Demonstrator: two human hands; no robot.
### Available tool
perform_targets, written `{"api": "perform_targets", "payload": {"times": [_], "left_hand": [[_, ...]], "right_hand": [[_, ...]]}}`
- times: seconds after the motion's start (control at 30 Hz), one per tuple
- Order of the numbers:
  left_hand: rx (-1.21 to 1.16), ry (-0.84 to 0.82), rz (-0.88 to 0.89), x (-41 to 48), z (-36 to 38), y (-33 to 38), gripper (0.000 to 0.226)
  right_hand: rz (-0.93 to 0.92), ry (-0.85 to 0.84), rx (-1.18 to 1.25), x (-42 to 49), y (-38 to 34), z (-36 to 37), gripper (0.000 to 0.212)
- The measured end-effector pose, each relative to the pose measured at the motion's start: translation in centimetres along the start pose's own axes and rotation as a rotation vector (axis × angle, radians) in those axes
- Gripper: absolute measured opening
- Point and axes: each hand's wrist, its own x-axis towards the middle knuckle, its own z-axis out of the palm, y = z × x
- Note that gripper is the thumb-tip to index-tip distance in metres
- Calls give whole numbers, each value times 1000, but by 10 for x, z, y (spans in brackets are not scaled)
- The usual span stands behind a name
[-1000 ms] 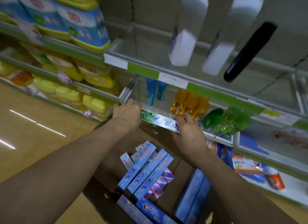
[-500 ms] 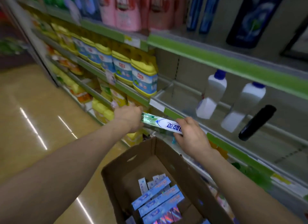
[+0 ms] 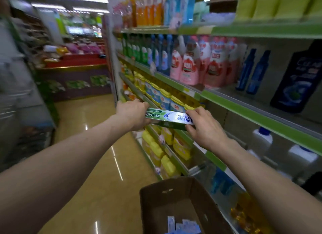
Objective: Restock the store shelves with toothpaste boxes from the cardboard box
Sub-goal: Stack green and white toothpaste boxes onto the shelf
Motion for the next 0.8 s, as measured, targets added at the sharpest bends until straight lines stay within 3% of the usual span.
{"api": "perform_targets", "payload": {"times": [0.47,0.8], "left_hand": [[134,104,-421,-155,-89,-161,52],[227,112,-699,-324,-133,-267,50]], "right_hand": [[-493,67,142,30,-196,-38,37],[-770,47,259,-19,-376,-62,43]]}}
